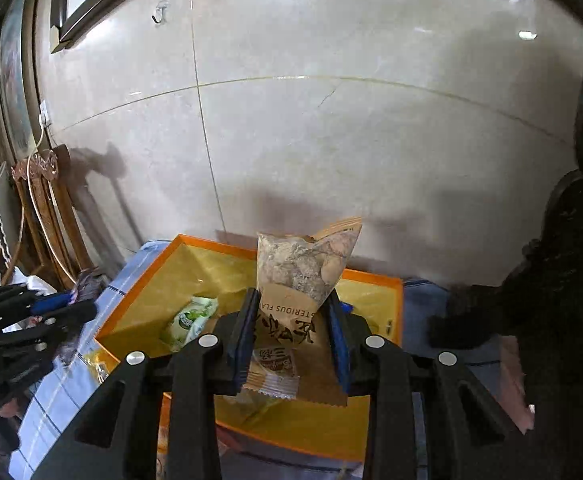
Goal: Organize snacks
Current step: 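Drop the chocolate bar and nut bag into the orange box with both tools, then grasp a bread stick with the right tool while the left tool grasps a white pastry bag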
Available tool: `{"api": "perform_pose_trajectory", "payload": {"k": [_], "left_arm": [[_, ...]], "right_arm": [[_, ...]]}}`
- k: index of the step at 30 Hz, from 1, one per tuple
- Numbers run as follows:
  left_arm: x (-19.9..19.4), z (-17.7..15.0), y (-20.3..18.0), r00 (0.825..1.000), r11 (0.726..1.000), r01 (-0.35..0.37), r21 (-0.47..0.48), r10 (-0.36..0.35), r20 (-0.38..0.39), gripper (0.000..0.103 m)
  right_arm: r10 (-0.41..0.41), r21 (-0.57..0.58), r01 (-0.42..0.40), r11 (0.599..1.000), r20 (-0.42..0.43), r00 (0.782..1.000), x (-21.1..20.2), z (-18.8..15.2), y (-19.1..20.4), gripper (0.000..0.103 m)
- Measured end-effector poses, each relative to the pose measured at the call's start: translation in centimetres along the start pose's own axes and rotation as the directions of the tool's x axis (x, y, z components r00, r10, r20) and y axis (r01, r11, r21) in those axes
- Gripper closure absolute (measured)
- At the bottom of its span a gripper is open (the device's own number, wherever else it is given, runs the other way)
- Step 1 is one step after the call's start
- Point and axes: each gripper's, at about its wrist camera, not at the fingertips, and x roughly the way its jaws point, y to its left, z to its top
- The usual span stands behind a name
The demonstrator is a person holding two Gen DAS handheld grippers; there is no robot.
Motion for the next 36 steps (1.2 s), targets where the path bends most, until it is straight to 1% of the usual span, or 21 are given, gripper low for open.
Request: {"api": "perform_pose_trajectory", "payload": {"k": [3, 6, 7, 9, 10, 11, 12, 13, 15, 16, 18, 19, 21, 23, 25, 26, 28, 30, 31, 33, 36], "left_arm": [[1.2, 0.9, -0.2, 1.000, 1.000, 0.014, -0.009, -0.014, -0.006, 0.086], [2.0, 1.4, -0.4, 1.000, 1.000, 0.026, -0.005, -0.026, 0.006, 0.086], [2.3, 1.6, -0.4, 0.999, 0.999, 0.032, -0.014, -0.032, 0.016, 0.082], [2.7, 2.0, 0.0, 1.000, 0.999, 0.010, -0.041, -0.009, 0.027, 0.022], [2.8, 1.8, 0.2, 0.998, 0.997, -0.038, -0.071, 0.041, 0.043, 0.006], [2.9, 1.6, 0.5, 0.996, 0.994, -0.066, -0.086, 0.070, 0.051, 0.004], [3.0, 1.2, 0.7, 0.997, 0.995, -0.063, -0.082, 0.067, 0.045, 0.004], [2.8, 0.4, 0.9, 0.999, 0.997, -0.042, -0.071, 0.044, 0.030, 0.004], [2.1, -1.7, 1.5, 0.999, 0.997, -0.033, -0.070, 0.034, 0.011, 0.004], [1.8, -3.4, 1.6, 1.000, 0.998, -0.023, -0.058, 0.022, -0.015, 0.004], [1.3, -6.4, 1.5, 0.997, 0.999, -0.020, -0.027, 0.018, -0.073, 0.004], [1.0, -8.6, 1.4, 0.995, 1.000, -0.016, -0.005, 0.016, -0.101, 0.004], [0.5, -11.9, 0.9, 0.992, 0.999, 0.029, 0.035, -0.024, -0.128, 0.004], [0.7, -15.3, -0.3, 0.983, 0.988, 0.114, 0.101, -0.098, -0.153, 0.004], [1.7, -18.0, -1.6, 0.974, 0.972, 0.146, 0.183, -0.109, -0.197, 0.004], [2.3, -18.9, -2.2, 0.973, 0.964, 0.153, 0.219, -0.108, -0.204, 0.004], [3.7, -19.6, -3.2, 0.977, 0.950, 0.131, 0.284, -0.076, -0.198, 0.004], [4.5, -19.7, -3.8, 0.979, 0.945, 0.129, 0.301, -0.073, -0.189, 0.004], [5.1, -19.5, -3.9, 0.977, 0.947, 0.155, 0.281, -0.106, -0.184, 0.004], [6.5, -19.2, -3.9, 0.969, 0.951, 0.204, 0.233, -0.162, -0.186, 0.004], [8.1, -18.6, -4.2, 0.961, 0.955, 0.224, 0.193, -0.184, -0.206, 0.004]], "right_arm": [[-0.044, -0.028, 0.043, 0.999, -0.007, 0.999, 1.2, -0.4, 0.0, 0.070], [-0.041, -0.006, 0.041, 0.999, -0.024, 0.999, 2.3, -0.2, -0.3, 0.070], [-0.050, -0.001, 0.050, 0.999, -0.027, 0.998, 2.7, 0.0, -0.6, 0.068], [-0.062, -0.018, 0.061, 0.998, -0.025, 0.998, 3.1, 0.1, -0.6, 0.018], [-0.097, -0.040, 0.096, 0.995, -0.027, 0.995, 3.3, 0.2, -0.4, 0.004], [-0.124, -0.050, 0.123, 0.991, -0.011, 0.992, 3.2, 0.2, 0.0, 0.003], [-0.128, -0.060, 0.128, 0.990, 0.000, 0.992, 2.6, 0.1, 0.1, 0.003], [-0.102, -0.075, 0.102, 0.992, 0.006, 0.995, 1.9, -0.4, 0.3, 0.003], [-0.046, -0.092, 0.048, 0.995, 0.017, 0.999, 0.3, -1.6, 0.8, 0.003], [0.006, -0.120, -0.004, 0.993, 0.015, 1.000, -0.7, -2.9, 1.5, 0.003], [0.061, -0.178, -0.061, 0.982, -0.009, 0.998, -1.6, -4.5, 2.6, 0.003], [0.095, -0.230, -0.099, 0.968, -0.028, 0.995, -2.0, -5.8, 3.7, 0.003], [0.133, -0.320, -0.148, 0.936, -0.068, 0.989, -1.9, -7.8, 5.7, 0.003], [0.136, -0.392, -0.166, 0.905, -0.103, 0.985, -0.9, -9.8, 7.8, 0.003], [0.159, -0.442, -0.220, 0.870, -0.171, 0.972, 1.0, -11.3, 9.7, 0.004], [0.172, -0.460, -0.237, 0.856, -0.180, 0.969, 1.6, -11.8, 10.4, 0.004], [0.212, -0.492, -0.284, 0.823, -0.196, 0.957, 3.2, -12.7, 11.6, 0.004], [0.227, -0.516, -0.309, 0.799, -0.217, 0.949, 5.1, -13.2, 12.3, 0.004], [0.231, -0.524, -0.321, 0.789, -0.230, 0.945, 6.0, -13.4, 12.5, 0.004], [0.277, -0.518, -0.376, 0.768, -0.261, 0.925, 6.9, -14.0, 13.1, 0.004], [0.280, -0.534, -0.374, 0.758, -0.252, 0.926, 7.7, -14.5, 14.0, 0.004]]}}
